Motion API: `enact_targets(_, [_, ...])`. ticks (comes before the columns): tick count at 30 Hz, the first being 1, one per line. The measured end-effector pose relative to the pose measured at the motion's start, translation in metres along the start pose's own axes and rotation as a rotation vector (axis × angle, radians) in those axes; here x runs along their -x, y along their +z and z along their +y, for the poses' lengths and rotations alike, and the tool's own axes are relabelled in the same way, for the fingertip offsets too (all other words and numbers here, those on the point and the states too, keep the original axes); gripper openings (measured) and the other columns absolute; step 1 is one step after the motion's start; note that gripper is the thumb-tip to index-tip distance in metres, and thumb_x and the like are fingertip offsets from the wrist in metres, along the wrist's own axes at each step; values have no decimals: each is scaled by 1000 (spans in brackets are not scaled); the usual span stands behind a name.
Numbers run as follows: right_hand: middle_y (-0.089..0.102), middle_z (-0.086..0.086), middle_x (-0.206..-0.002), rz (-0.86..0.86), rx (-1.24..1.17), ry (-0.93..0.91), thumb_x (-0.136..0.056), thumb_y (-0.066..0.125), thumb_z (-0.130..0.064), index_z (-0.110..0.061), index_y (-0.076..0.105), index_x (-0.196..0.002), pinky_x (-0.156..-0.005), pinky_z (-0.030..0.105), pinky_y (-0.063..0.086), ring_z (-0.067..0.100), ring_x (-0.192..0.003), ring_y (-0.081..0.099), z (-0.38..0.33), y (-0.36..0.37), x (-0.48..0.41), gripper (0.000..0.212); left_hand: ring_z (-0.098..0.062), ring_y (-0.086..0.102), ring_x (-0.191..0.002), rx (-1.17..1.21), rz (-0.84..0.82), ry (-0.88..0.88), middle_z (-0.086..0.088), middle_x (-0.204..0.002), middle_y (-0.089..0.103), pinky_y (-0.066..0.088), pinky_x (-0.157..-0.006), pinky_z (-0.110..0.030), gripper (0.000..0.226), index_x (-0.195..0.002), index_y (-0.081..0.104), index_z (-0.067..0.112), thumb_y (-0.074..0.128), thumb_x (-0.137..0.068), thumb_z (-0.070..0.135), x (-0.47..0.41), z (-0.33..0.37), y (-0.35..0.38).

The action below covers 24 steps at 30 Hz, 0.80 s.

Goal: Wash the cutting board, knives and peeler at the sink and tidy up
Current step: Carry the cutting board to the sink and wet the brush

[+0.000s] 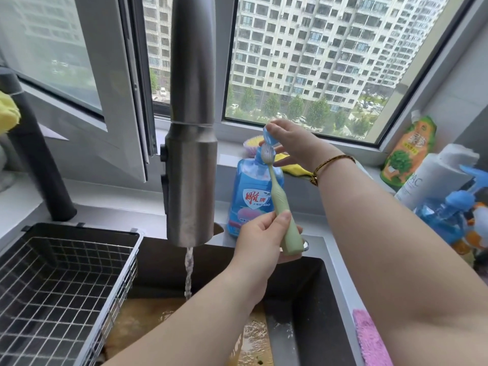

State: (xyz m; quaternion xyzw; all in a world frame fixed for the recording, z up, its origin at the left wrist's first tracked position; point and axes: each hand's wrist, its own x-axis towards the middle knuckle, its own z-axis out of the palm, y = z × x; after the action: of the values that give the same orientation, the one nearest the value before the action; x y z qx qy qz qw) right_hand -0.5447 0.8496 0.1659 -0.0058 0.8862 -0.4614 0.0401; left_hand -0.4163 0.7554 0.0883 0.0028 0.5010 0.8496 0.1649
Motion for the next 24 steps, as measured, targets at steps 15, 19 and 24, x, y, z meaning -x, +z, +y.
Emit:
enact_targets(15, [62,3,-83,85,-458,308,-94,23,-52,-12,57,-87,-68,31,45,16,-74,56,65,53,136,53,-9,66,-55,-132,-69,-132,-1,-68,70,55,-54,-21,3,-93,46,15,49,-93,13,69,-16,-41])
enact_targets(19, [65,0,-70,-249,-682,349,-89,32,-46,-10,61,-96,-56,18,47,7,-64,62,98,87,206,47,-7,67,-60,-281,-100,-205,-5,-84,70,56,-59,-22,10,-99,48,8,50,-93,15,90,-38,-50])
enact_targets(24, [53,12,-75,-190,-646,309,-81,59,-25,-5,66,-88,-54,21,39,17,-63,50,135,122,230,22,-7,66,-71,-446,-65,-315,-2,-87,68,55,-63,-20,5,-95,52,12,52,-93,17,107,-76,-58])
